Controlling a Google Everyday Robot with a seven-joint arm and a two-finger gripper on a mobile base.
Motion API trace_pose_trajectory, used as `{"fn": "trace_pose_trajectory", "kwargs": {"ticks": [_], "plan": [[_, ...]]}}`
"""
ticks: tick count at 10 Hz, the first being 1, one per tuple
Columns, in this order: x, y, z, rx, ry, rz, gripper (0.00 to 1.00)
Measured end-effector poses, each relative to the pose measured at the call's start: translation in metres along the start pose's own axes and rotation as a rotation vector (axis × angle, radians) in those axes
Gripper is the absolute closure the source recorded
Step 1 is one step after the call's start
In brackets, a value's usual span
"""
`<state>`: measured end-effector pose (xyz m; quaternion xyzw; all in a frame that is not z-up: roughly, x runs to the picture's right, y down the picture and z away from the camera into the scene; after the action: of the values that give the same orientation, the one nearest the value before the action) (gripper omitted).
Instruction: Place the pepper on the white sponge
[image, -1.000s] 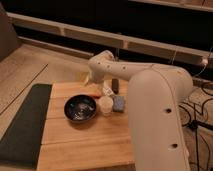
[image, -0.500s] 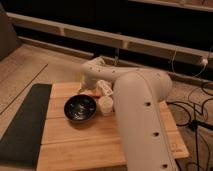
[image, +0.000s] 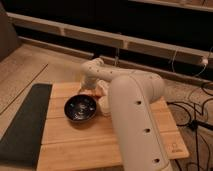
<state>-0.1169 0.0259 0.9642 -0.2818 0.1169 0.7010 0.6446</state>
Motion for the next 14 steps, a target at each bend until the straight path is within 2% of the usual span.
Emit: {"fn": "trace_pose_trajectory", "kwargs": {"ticks": [3, 7, 8, 10, 13, 14], "plan": [[0.002, -0.011, -0.008, 0.024, -0.003, 0.047, 0.35], [0.015, -0.022, -0.033, 0.079, -0.025, 0.095, 0.35], [0.017, -0.028, -0.034, 0.082, -0.027, 0.111, 0.35], [0.016, -0.035, -0.032, 0.074, -0.029, 0.132, 0.35], [0.0, -0.042, -0.017, 0.096, -0.018, 0.083, 0.35], [-0.011, -0.04, -0.015, 0.086, -0.037, 0.068, 0.35]]}}
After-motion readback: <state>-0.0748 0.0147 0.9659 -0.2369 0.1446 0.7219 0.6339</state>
